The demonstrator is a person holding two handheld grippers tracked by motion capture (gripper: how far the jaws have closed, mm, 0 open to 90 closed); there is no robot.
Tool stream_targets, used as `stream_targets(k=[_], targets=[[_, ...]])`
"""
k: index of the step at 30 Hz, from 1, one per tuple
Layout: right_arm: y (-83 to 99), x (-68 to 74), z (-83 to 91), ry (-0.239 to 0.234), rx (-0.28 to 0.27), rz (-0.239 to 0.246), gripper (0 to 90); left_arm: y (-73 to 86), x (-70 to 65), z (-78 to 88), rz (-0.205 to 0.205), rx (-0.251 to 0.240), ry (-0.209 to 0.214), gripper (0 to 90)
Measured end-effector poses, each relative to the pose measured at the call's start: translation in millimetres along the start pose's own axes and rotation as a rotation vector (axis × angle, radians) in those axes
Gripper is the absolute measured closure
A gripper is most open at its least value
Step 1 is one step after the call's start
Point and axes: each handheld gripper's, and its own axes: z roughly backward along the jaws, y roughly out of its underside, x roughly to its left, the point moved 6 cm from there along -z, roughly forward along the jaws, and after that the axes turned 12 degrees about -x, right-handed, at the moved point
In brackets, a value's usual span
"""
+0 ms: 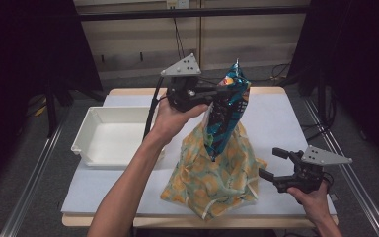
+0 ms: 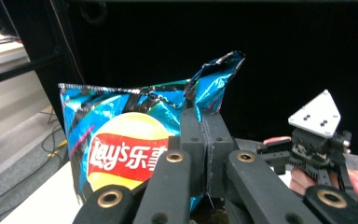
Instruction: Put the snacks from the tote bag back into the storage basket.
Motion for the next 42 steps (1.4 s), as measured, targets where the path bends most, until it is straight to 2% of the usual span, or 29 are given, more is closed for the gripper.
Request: stream_targets(k=[12, 27, 32, 42], targets=[[-2.5, -0.4, 1.3, 0.003, -0.012, 0.005, 9.3, -13.1, 9.7, 18.2, 0.014, -0.028, -0.039, 89.5], [-2.3, -0.3, 0.6, 0.000, -0.010, 0.009, 9.5, -28.3, 28.0, 60.8, 0.027, -0.059, -0.141, 89.5], [-2.7, 0.5, 1.6, -0.001, -0.009, 0.004, 9.6, -25.2, 37.3, 81.5, 0.039, -0.065, -0.179, 89.6], [0.4, -0.6, -0.4, -0.002, -0.005, 0.000, 9.9, -6.8, 46.0, 124.5, 0.046, -0.054, -0.249, 89.6]])
